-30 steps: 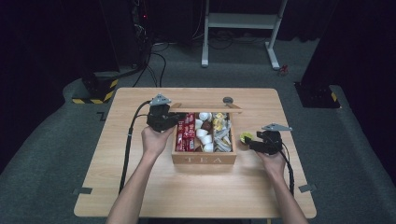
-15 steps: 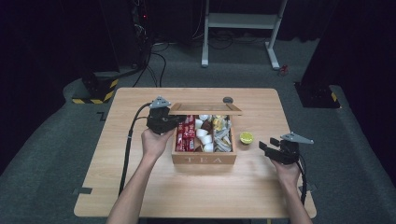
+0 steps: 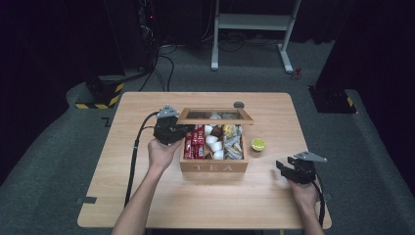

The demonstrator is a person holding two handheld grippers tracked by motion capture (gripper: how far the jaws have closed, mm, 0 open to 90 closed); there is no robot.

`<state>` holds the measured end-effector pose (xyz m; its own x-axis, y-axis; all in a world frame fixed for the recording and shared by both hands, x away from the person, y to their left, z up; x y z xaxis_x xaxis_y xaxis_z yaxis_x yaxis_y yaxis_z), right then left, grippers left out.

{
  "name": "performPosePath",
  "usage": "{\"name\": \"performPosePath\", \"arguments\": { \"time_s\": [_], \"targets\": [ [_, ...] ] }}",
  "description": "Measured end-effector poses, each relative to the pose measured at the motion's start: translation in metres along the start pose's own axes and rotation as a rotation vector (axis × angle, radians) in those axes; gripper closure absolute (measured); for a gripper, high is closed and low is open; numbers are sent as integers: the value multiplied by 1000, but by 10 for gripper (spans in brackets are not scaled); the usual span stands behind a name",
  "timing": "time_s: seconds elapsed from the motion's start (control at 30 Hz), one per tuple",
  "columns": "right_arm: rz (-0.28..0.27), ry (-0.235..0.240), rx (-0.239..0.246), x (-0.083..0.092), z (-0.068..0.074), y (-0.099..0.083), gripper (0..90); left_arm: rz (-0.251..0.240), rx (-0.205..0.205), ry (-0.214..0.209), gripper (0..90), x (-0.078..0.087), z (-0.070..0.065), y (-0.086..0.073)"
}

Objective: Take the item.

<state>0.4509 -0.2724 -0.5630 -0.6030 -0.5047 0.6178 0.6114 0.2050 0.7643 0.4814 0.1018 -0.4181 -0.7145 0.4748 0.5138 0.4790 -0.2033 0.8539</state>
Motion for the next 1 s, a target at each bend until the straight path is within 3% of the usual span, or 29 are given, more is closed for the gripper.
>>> {"name": "performPosePath", "arguments": {
  "time_s": [0.03, 0.07, 0.27, 0.4, 0.5, 0.77, 1.0],
  "targets": [
    [25, -42, 28, -1, -2, -5, 436, 0, 1, 0, 900, 0, -1, -2],
    [36, -54, 41, -3, -3, -7, 438, 0, -3, 1, 900, 0, -1, -3],
    [51, -82, 31, -3, -6, -12, 433, -2, 2, -6, 900, 0, -2, -7],
    [57, -59, 27, -4, -6, -13, 391, -2, -2, -1, 900, 0, -3, -10],
    [58, -69, 19, -4, -6, -14, 354, -6, 2, -8, 900, 0, -4, -12],
    [62, -75, 16, -4, -5, -14, 331, 18, -8, -3, 900, 0, -6, -25],
    [64, -72, 16, -4, -5, -14, 325, 18, 11, -16, 900, -1, -9, -33]
  ]
}}
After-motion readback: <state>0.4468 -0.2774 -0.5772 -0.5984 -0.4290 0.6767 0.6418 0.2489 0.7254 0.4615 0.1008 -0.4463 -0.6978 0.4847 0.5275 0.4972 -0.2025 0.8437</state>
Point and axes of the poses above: each handheld gripper's, and its own axes: x roughly backward along the jaws, y roughly out of its top, z roughly to its left, the point moved 8 cm from there along -x, roughly forward along the jaws, and after that the axes turned 12 degrees about y, right-handed, at the moved point
